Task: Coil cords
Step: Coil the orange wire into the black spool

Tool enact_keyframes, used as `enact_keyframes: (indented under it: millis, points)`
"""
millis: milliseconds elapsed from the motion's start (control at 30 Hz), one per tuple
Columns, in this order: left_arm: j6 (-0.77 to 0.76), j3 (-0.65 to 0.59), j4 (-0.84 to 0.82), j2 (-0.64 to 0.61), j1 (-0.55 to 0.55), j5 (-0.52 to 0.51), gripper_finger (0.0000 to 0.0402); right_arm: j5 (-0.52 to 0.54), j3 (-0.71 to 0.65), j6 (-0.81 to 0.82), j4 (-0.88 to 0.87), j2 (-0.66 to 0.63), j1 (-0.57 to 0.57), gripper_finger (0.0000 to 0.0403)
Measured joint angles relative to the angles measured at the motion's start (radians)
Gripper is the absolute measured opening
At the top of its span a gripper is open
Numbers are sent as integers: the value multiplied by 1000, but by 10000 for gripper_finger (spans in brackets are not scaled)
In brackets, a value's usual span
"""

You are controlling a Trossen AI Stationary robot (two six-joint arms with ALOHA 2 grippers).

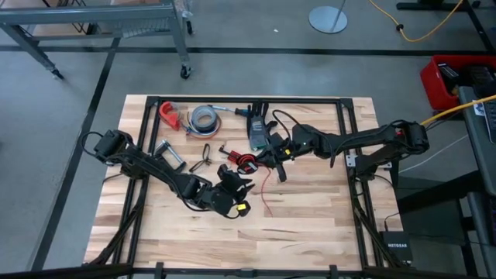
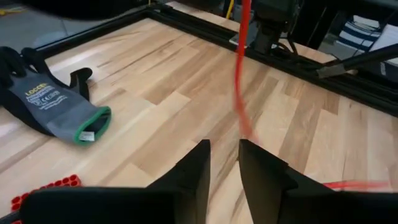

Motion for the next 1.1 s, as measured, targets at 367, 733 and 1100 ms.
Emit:
enact_keyframes:
  millis: [367,733,1100]
  points:
    - [-61,0,3,4,-8,36,128,-11,0,-25,-6,-27,0,3]
    - [-60,1,11,82,-6,36,153,-60,-1,-7,21,-28,1,3]
    - [-50,1,52,98,-16,46,153,-114,-1,-19,13,-28,1,3]
